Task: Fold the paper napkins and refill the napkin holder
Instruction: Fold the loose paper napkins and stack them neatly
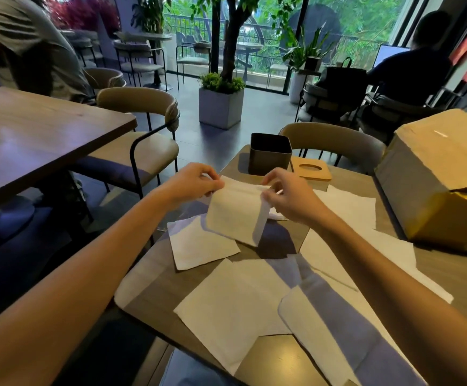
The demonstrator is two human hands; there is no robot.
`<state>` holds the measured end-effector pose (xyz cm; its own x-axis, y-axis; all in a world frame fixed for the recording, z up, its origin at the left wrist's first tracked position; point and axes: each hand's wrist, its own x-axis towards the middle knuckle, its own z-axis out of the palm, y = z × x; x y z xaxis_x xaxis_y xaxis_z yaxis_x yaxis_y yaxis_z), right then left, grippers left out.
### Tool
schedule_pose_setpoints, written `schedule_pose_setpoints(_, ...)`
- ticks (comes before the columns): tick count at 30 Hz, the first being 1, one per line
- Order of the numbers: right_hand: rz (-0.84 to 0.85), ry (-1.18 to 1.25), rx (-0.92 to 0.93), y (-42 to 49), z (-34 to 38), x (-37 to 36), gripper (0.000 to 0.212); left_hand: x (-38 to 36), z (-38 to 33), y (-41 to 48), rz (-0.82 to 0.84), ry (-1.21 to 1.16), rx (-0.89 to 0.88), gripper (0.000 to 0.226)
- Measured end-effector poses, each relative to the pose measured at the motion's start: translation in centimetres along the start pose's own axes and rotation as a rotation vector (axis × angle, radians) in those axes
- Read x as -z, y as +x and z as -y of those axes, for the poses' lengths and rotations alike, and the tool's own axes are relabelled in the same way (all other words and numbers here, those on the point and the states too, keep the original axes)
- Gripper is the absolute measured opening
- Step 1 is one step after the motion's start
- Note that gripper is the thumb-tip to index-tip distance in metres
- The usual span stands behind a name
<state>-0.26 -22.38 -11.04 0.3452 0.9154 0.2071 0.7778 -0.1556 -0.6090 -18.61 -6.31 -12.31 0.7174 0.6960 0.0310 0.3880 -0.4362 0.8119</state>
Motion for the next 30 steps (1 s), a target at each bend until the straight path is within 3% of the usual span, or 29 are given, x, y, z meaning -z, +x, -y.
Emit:
schedule_pose_setpoints(3, -0.053, 0.109, -0.098, 1.8, -1.0, 1.1, 0.026, -1.1, -0.6, 1.8, -0.046, -0.071, 0.052, 0.01)
schedule_pose_setpoints(8, -0.168, 0.023, -0.145, 4.6, -3.4, 0.9, 0.022, -4.9, -1.2, 4.7, -0.165, -0.058, 0.089, 0.002)
schedule_pose_setpoints(16, -0.075, -0.061, -0.19, 6.6, -6.2, -1.3, 0.019, -8.0, 0.3, 6.3, -0.272, 0.267, 0.035, 0.011)
schedule_pose_setpoints(30, -0.086, -0.261, -0.184, 6.1, -7.0, -3.4, 0.027, -8.7, 1.0, 6.0, -0.292, 0.501, -0.001, 0.015)
